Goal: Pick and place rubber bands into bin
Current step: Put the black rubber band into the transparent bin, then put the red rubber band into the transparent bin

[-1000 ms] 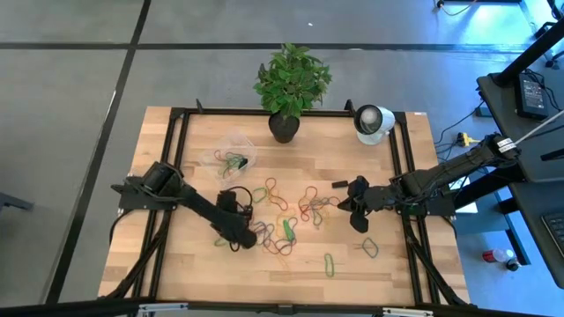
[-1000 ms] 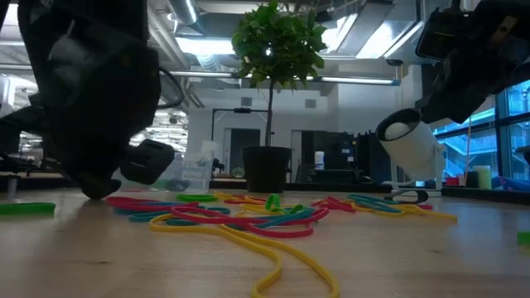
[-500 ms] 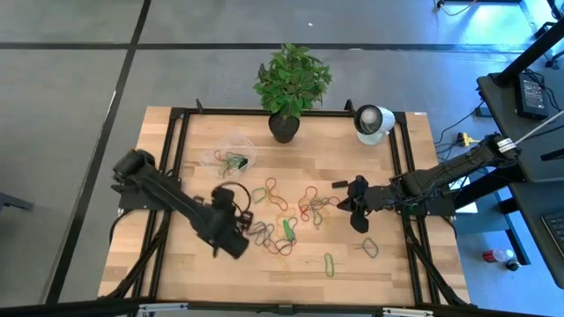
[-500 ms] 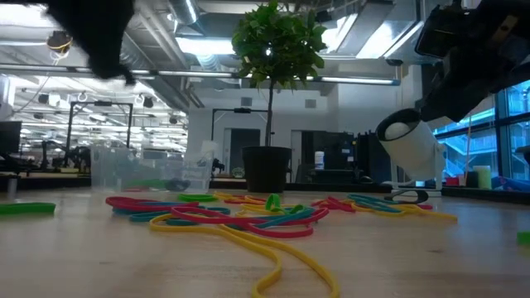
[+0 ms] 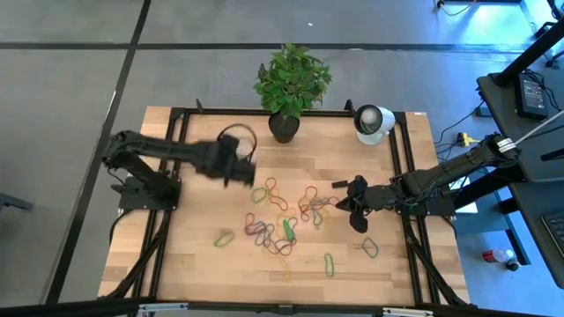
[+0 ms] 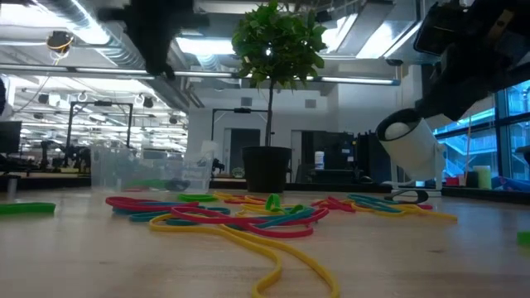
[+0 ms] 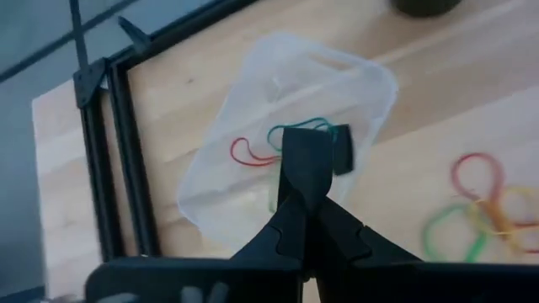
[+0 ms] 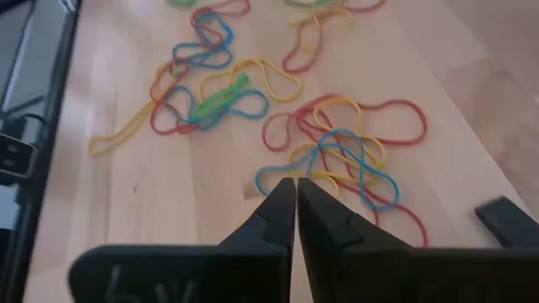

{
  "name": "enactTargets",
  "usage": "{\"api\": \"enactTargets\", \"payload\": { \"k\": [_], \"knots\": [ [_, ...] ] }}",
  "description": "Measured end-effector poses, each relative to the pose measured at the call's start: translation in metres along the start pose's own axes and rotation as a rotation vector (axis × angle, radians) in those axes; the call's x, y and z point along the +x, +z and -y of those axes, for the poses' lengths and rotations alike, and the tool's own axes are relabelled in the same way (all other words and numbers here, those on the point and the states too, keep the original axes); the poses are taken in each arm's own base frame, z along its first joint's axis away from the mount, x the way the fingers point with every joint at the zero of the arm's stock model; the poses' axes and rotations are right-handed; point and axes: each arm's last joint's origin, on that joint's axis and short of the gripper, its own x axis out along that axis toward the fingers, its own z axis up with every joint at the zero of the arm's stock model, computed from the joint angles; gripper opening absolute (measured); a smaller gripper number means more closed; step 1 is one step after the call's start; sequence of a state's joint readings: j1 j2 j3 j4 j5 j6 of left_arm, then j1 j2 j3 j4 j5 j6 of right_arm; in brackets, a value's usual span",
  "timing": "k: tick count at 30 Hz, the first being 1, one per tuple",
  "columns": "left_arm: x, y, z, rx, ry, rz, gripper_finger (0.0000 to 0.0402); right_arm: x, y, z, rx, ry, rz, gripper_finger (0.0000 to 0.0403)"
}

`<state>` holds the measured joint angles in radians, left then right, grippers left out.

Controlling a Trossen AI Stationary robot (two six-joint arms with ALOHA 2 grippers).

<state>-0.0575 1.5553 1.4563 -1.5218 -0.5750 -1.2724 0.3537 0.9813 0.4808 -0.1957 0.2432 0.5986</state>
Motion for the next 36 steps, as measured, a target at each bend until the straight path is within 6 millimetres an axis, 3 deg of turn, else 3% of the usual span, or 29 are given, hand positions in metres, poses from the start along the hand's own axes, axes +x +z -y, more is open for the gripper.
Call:
{"api": "enactTargets", "payload": {
  "k": [4, 8, 13, 19, 29, 36],
  "knots": [
    [0.029, 0.024, 0.004, 0.09, -0.058, -0.085, 0.0002, 0.0, 0.001, -0.001, 0.004, 0.01, 0.015, 0.0021],
    [0.063, 0.032, 0.0, 0.137, -0.106, -0.183, 0.0002, 0.0, 0.002, -0.001, 0.004, 0.01, 0.017, 0.0021],
    [0.107, 0.021, -0.009, 0.143, -0.126, -0.33, 0.0002, 0.0, 0.002, -0.001, 0.005, 0.01, 0.017, 0.0021],
    [0.138, 0.006, -0.013, 0.067, -0.128, -0.362, 0.0018, 0.0, 0.002, -0.001, 0.006, 0.01, 0.017, 0.0021],
    [0.143, 0.001, -0.015, 0.031, -0.107, -0.381, 0.0119, 0.0, 0.002, -0.001, 0.006, 0.01, 0.017, 0.0021],
    [0.116, 0.008, -0.014, 0.085, -0.085, -0.4, 0.0149, 0.0, 0.002, -0.001, 0.032, 0.011, 0.016, 0.0021]
  ]
}}
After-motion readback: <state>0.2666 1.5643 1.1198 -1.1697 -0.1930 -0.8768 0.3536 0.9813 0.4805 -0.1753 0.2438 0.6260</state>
